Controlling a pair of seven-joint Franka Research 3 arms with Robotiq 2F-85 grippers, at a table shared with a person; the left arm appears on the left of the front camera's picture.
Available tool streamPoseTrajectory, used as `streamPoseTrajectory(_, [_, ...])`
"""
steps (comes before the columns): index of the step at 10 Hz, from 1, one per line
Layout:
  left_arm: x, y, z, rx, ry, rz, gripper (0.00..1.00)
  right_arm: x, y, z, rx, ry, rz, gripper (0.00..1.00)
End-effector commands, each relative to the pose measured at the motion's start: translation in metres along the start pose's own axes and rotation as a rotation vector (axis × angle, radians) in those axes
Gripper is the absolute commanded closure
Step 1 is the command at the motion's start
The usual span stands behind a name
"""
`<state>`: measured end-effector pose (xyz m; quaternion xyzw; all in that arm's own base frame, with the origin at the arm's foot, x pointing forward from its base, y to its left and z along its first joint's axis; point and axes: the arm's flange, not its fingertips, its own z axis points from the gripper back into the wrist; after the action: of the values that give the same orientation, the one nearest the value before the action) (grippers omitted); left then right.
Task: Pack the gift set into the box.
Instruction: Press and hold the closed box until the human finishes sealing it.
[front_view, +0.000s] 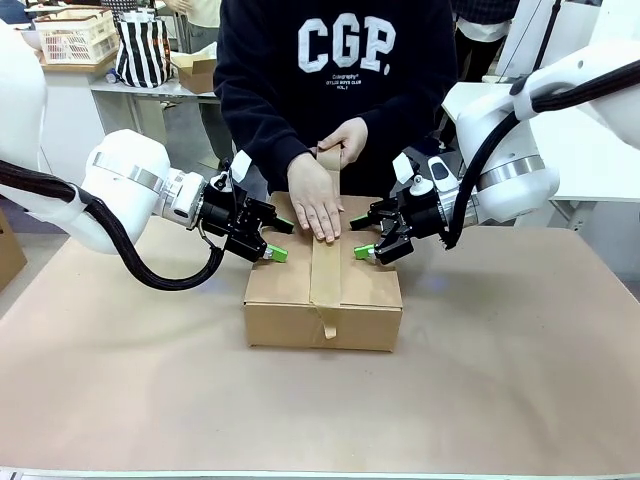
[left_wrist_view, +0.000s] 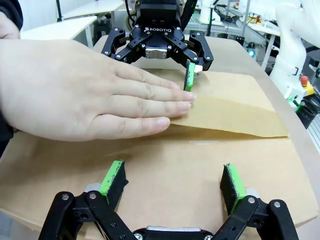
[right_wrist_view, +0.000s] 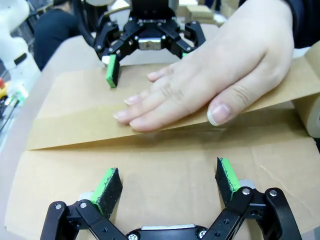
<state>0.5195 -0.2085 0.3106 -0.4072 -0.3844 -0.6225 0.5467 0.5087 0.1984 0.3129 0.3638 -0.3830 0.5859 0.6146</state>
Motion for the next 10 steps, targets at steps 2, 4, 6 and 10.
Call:
streamPoseTrajectory(2, [-0.0031,-0.0009,-0.0007,0.001,0.006,0.004,0.00,-0.0030,0.0011,-0.0014,-0.005,0.012,0.000,0.00])
streamPoseTrajectory(4, [-0.0031,-0.0009,-0.0007,0.001,0.006,0.004,0.00,-0.0030,0.0011,-0.0014,-0.005,0.012,0.000,0.00])
streamPoseTrajectory(6, [-0.0031,-0.0009,-0.0007,0.001,0.006,0.004,0.00,-0.0030,0.0011,-0.0014,-0.005,0.012,0.000,0.00])
streamPoseTrajectory(10, [-0.0031,-0.0009,-0.0007,0.001,0.006,0.004,0.00,-0.0030,0.0011,-0.0014,-0.005,0.012,0.000,0.00])
